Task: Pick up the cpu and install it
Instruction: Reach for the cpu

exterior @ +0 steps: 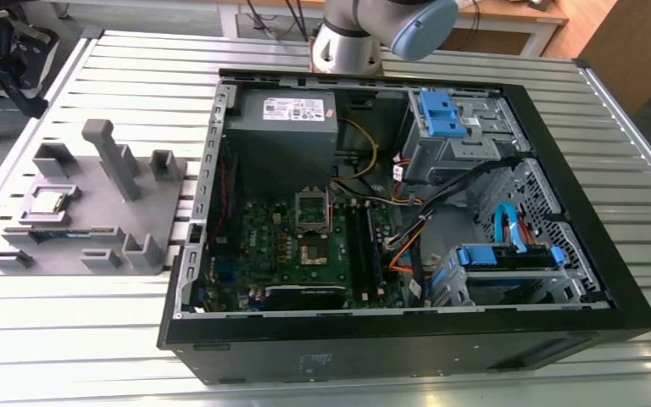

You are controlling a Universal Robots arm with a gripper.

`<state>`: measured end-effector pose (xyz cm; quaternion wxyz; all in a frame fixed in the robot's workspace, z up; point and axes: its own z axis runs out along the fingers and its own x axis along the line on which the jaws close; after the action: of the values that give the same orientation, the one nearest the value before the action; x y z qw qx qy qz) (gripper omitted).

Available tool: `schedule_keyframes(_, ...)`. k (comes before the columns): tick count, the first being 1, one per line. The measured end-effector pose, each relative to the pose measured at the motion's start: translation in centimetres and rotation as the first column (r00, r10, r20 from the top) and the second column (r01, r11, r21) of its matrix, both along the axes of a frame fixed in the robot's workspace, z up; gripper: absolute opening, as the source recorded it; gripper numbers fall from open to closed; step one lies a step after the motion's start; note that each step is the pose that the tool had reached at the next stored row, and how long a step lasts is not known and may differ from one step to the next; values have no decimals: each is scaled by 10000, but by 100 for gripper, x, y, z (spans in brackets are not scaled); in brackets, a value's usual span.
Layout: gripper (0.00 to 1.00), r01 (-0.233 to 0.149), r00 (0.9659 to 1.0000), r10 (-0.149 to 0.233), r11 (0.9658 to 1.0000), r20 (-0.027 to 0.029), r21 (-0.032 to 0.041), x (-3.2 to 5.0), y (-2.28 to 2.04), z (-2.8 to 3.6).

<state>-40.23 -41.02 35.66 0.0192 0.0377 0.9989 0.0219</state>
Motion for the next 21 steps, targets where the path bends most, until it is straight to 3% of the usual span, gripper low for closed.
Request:
schedule_keyframes(12, 11, 0, 10000, 0, 10000, 0, 0, -233, 0, -97)
schedule_keyframes(21, 11, 0, 10000, 0, 10000, -4, 0, -316, 0, -190)
